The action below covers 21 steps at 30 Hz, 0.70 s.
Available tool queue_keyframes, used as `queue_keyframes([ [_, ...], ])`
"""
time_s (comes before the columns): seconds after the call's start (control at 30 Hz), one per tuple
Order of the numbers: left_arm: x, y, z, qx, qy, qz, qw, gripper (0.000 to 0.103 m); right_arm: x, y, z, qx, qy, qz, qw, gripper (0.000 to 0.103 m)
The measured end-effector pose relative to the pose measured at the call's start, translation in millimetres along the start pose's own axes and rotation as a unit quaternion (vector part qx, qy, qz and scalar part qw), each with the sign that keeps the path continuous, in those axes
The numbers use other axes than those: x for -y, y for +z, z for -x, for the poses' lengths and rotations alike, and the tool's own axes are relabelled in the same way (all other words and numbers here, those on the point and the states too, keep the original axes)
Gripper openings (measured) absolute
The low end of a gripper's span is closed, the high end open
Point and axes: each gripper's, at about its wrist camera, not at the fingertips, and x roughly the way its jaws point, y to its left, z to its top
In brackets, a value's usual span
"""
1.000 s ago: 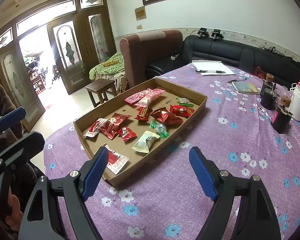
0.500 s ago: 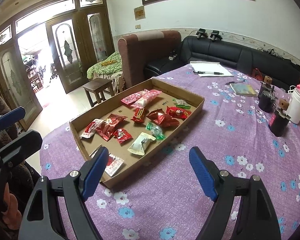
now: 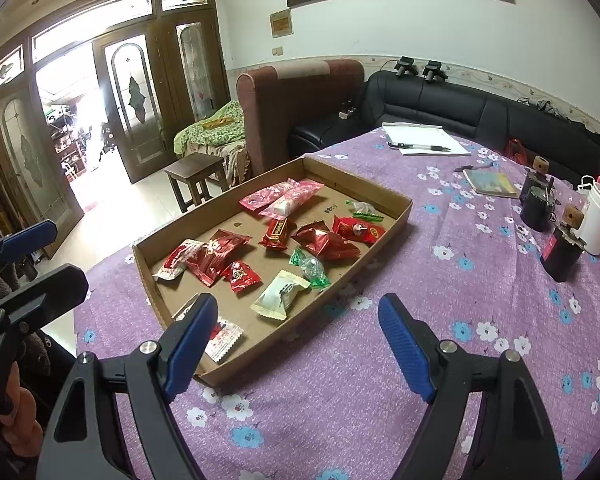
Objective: Organize snacks
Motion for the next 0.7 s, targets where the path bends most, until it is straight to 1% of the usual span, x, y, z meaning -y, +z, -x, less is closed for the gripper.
queue_keyframes([
  [0.7,-10.5,10.4,-12.7,-0.008,-0.010,0.006,0.9999,0.102,5.6,11.8,-6.0,0.005,-0.002,0.003,1.000,0.082],
])
